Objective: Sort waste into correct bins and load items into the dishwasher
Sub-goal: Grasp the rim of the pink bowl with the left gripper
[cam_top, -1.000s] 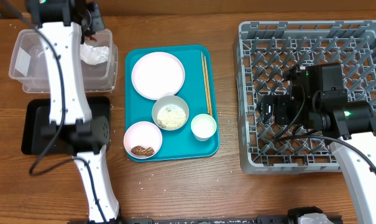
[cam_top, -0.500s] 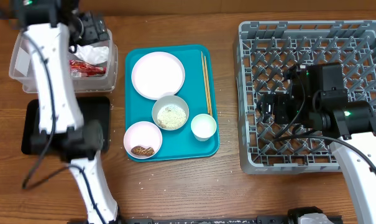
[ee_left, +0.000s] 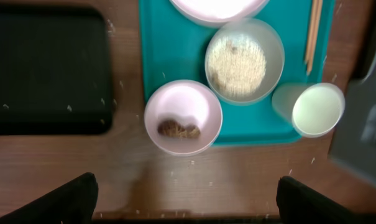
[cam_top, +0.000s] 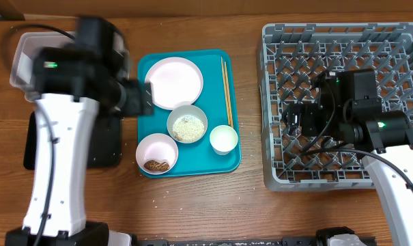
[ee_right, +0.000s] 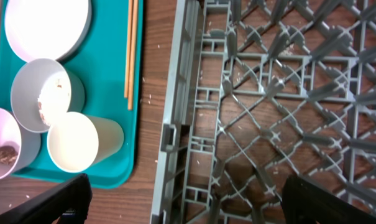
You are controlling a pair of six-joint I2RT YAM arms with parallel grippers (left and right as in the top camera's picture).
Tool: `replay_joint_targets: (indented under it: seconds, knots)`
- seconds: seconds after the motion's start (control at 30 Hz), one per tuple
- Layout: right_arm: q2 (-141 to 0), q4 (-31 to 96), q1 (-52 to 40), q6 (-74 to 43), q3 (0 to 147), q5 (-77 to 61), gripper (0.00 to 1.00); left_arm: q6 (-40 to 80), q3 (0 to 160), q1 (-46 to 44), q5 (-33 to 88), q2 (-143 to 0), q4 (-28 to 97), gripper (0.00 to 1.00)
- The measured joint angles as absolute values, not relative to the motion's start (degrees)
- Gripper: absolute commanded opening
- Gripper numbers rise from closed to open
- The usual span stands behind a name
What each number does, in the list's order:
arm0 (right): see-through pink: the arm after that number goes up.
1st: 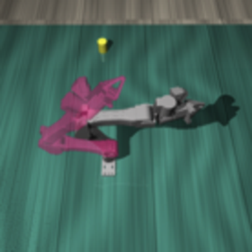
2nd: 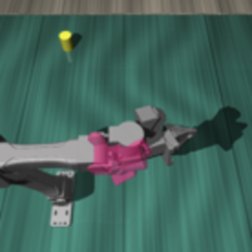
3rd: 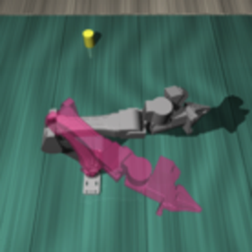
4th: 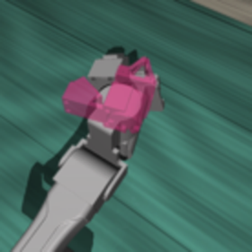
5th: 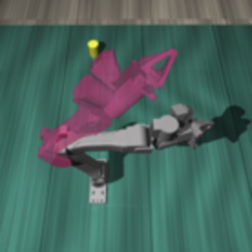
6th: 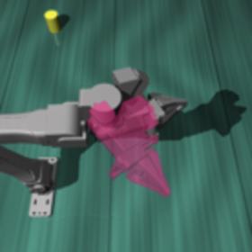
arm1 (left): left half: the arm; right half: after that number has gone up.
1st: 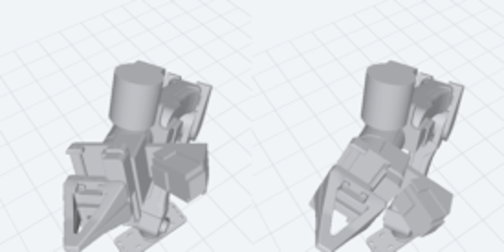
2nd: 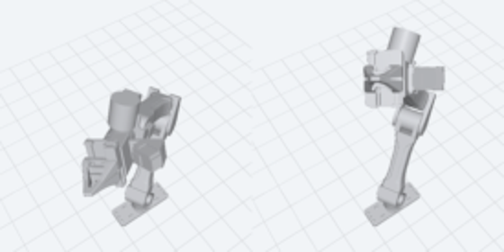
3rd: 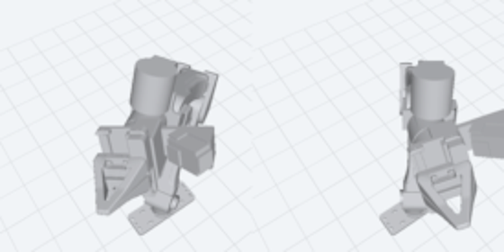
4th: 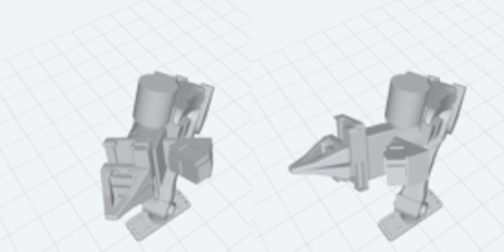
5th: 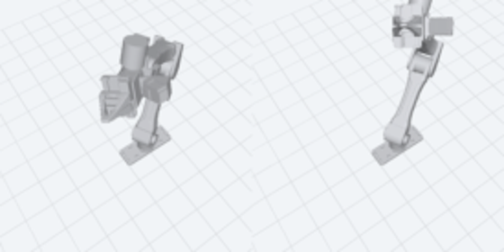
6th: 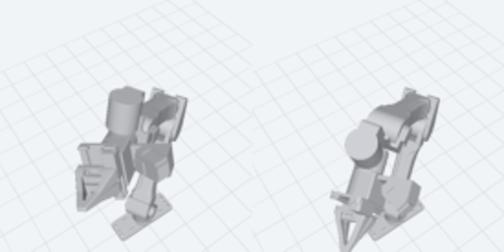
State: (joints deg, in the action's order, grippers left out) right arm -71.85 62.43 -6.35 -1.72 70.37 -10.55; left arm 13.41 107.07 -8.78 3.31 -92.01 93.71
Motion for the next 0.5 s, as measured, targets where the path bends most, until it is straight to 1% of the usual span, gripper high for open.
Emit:
replay_joint_targets:
  seconds: [0.1, 0.13, 0.17, 0.2, 0.23, 0.27, 0.3, 0.37, 0.4, 0.43, 0.47, 0.5]
  knots:
    - [-71.9, 62.04, -6.35, -1.72, 70.37, -10.55, 1.0, 14.26, 95.48, -13.56, 3.18, -90.74, 89.49, 0.89]
    - [-71.9, 61.98, -6.37, -1.69, 70.37, -10.55, 1.0, 14.87, 91.81, -15.05, 2.98, -89.91, 87.66, 0.87]
    - [-71.9, 61.91, -6.37, -1.69, 70.37, -10.55, 1.0, 16.21, 86.43, -17.47, 2.42, -88.71, 84.88, 0.82]
    - [-71.9, 61.93, -6.35, -1.72, 70.37, -10.57, 1.0, 17.63, 81.82, -19.53, 1.72, -87.83, 82.41, 0.75]
    - [-71.9, 61.84, -6.35, -1.69, 70.37, -10.52, 1.0, 18.55, 76.6, -21.17, 0.99, -86.72, 76.77, 0.72]
    - [-71.9, 61.73, -6.35, -1.72, 70.37, -10.61, 1.0, 19.14, 74.0, -21.89, 0.78, -86.59, 74.0, 0.7]
    - [-71.9, 61.6, -6.37, -1.72, 70.39, -10.61, 1.0, 19.59, 68.75, -22.87, 0.47, -86.13, 67.7, 0.68]
    - [-71.9, 61.6, -6.35, -1.72, 70.39, -10.55, 1.0, 19.94, 64.62, -23.35, 0.43, -86.24, 63.44, 0.66]
    - [-71.9, 61.63, -6.37, -1.69, 70.39, -10.57, 1.0, 20.08, 61.06, -23.55, 0.36, -86.0, 57.36, 0.63]
    - [-71.9, 61.56, -6.35, -1.67, 70.39, -10.57, 1.0, 20.29, 59.75, -23.55, 0.4, -86.17, 55.66, 0.6]
    - [-71.9, 61.6, -6.37, -1.69, 70.39, -10.59, 1.0, 20.49, 57.1, -23.55, 0.36, -86.15, 50.81, 0.55]
    - [-71.9, 61.6, -6.35, -1.72, 70.39, -10.61, 1.0, 20.62, 55.7, -23.55, 0.38, -86.28, 48.42, 0.44]
